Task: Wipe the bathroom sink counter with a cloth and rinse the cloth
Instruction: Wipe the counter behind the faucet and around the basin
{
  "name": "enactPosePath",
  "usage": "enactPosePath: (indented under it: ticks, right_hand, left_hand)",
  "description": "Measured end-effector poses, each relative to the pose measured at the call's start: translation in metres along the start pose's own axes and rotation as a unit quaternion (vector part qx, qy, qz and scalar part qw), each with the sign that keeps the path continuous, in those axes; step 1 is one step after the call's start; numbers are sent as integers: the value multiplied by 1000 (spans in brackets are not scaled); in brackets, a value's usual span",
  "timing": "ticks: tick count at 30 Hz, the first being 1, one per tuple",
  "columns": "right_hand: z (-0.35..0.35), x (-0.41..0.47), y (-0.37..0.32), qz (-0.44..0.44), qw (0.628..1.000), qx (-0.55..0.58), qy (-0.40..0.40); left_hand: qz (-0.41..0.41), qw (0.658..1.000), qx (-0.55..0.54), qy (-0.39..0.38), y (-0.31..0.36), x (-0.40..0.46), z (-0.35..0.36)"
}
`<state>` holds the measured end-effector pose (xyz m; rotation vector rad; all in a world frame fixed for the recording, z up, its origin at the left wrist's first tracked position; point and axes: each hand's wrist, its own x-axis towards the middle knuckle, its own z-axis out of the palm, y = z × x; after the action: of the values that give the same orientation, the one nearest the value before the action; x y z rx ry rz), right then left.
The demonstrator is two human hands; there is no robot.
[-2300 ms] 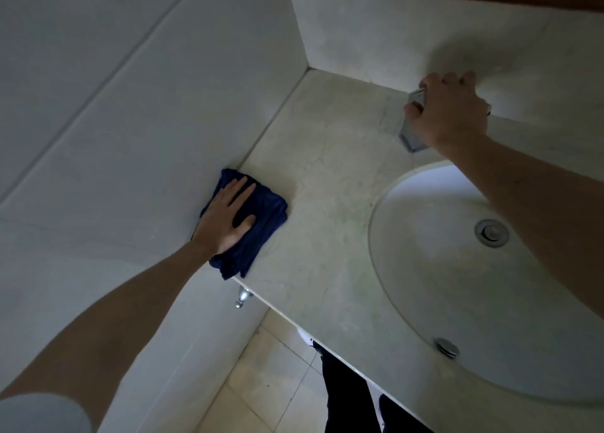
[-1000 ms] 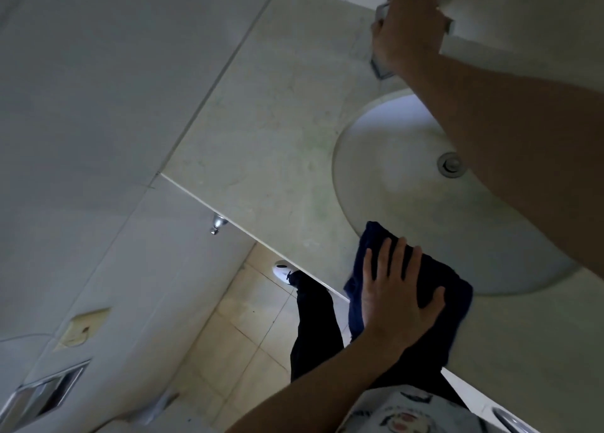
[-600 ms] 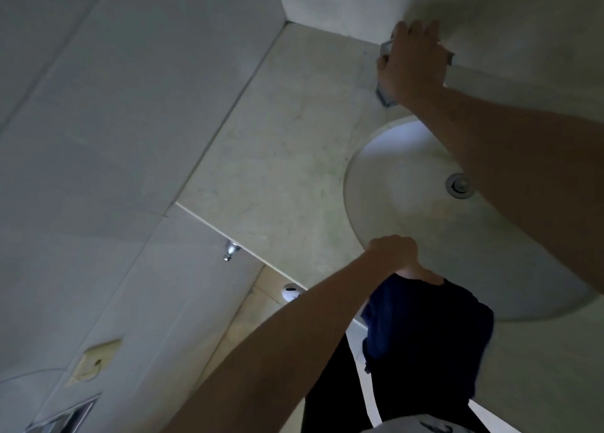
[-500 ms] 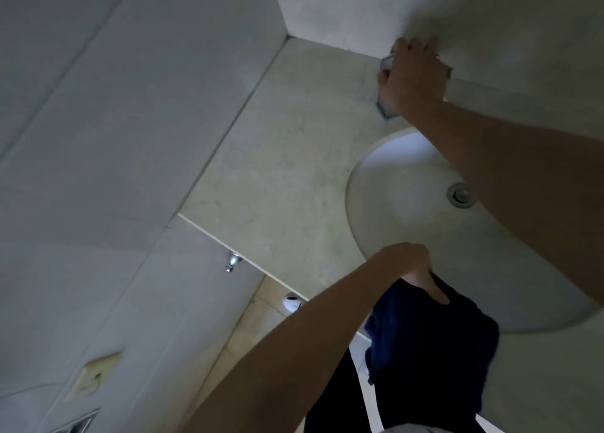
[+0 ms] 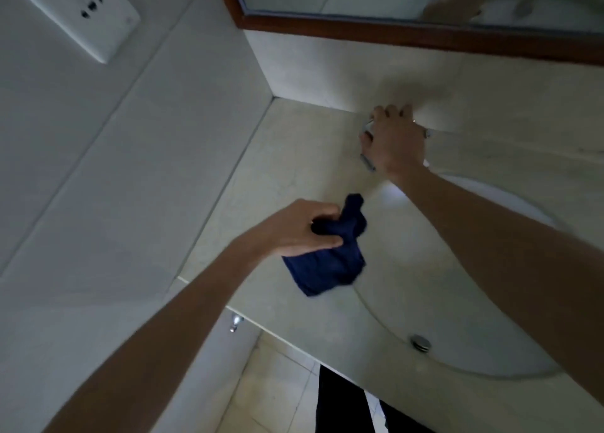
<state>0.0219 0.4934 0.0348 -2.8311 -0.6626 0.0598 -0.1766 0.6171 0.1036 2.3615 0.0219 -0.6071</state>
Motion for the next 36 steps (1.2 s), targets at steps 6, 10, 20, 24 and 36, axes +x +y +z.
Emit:
enactPosePath:
  ticks: [6, 10, 20, 24, 36]
  right_hand:
    - [3, -1, -1, 14, 1000, -14, 8]
    - [5, -1, -2, 27, 1000, -5, 15]
    - [10, 2, -2, 32, 998, -15, 42]
    - [9, 1, -3, 31, 998, -24, 57]
    - [13, 5, -2, 28, 996, -44, 71]
  left_hand:
    - [27, 993, 84, -73, -7, 10, -123]
    - [25, 984, 80, -155, -14, 31, -183]
    - [63, 965, 218, 135, -135, 201, -129]
    - [26, 947, 225, 229, -149, 196, -44]
    - [-13, 929, 237, 284, -139, 260, -22]
